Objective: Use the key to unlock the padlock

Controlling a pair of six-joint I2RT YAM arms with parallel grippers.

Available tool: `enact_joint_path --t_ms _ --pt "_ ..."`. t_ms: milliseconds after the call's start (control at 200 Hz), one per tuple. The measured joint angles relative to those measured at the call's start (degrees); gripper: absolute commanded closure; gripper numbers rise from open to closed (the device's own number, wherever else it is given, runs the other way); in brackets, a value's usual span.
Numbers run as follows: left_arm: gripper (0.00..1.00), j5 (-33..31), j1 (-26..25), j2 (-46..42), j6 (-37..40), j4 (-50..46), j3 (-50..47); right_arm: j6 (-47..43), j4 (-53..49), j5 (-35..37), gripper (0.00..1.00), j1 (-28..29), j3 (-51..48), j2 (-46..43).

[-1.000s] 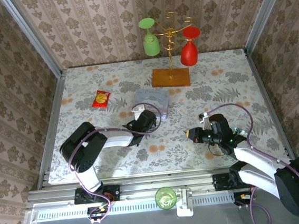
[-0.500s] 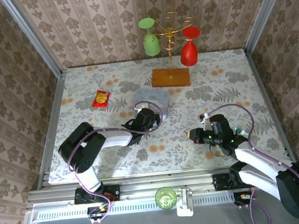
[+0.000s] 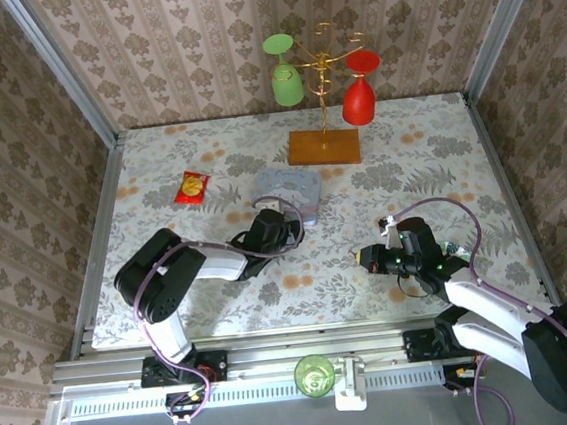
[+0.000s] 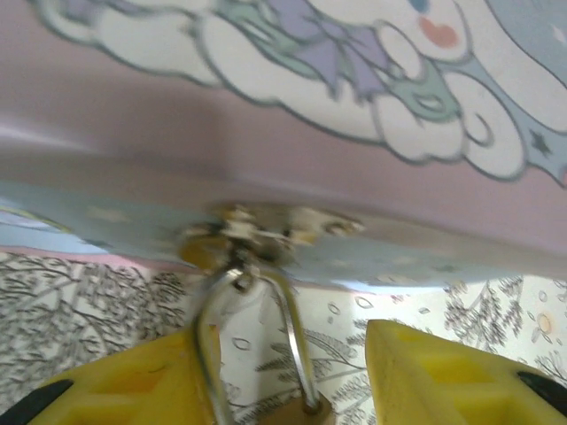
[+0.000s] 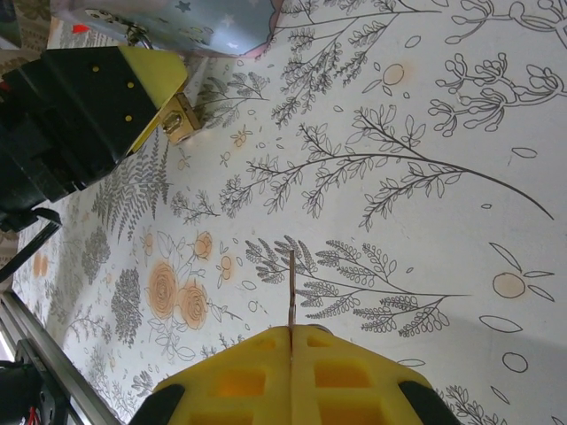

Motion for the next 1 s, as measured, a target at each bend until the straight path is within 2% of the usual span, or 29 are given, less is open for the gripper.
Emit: enact_joint_path --t_ms 210,385,570,825,1000 --pt "0.6 -0.5 -0.6 1.2 -1.1 1.9 0.0 0.0 0.0 0.0 1.0 0.0 0.0 1.7" --pt "0.69 -1.0 -0.6 1.5 -1.9 2.2 0.0 0.0 0.0 0.0 1.0 0.0 0.0 2.0" --pt "0.84 -1.4 -0.8 1.5 -3.0 2.1 0.0 0.0 0.1 0.0 1.0 0.0 0.0 2.0" --pt "0.93 -1.3 -1.0 1.2 -5.6 2.0 0.0 1.2 3.7 -0.3 1.0 0.0 0.2 5.9" --pt "0.93 -1.3 -1.0 0.0 -7.1 0.2 0.0 2.9 7.6 -0.4 1.0 1.6 2.1 11.0"
